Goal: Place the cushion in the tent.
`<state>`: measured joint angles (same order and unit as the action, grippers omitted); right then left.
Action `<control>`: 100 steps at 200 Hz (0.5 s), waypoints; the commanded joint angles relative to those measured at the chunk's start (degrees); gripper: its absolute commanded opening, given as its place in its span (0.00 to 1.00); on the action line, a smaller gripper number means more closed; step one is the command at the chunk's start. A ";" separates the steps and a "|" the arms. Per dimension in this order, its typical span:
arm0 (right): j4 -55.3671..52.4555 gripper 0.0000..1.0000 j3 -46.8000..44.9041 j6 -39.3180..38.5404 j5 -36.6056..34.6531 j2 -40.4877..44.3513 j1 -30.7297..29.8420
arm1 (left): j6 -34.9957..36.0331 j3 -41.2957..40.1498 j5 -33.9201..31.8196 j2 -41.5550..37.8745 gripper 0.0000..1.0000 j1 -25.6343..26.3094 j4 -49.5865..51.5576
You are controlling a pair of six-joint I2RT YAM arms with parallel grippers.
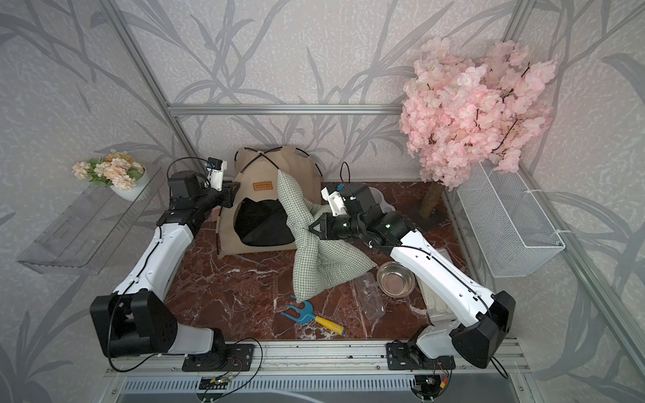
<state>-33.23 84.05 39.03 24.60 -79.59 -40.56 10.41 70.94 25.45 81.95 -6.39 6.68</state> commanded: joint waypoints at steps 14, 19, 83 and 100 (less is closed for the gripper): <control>0.69 0.00 2.37 3.87 2.74 0.43 0.05 | -0.65 -1.51 9.01 -1.05 0.14 -0.17 -5.06; 0.95 0.00 2.11 4.56 3.32 0.42 0.04 | -0.53 -1.99 9.41 -1.59 0.11 -0.14 -5.79; -6.89 0.00 3.48 7.60 7.30 0.32 0.07 | -0.23 -2.32 10.37 -7.23 0.00 -0.11 -5.74; -10.80 0.00 3.69 8.34 8.98 0.80 0.04 | -3.71 -2.13 12.00 -9.16 0.00 -0.11 -6.57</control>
<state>-38.50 84.93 45.91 29.85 -79.68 -40.56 10.37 67.61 34.28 76.82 -6.44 3.05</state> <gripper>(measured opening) 0.073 0.087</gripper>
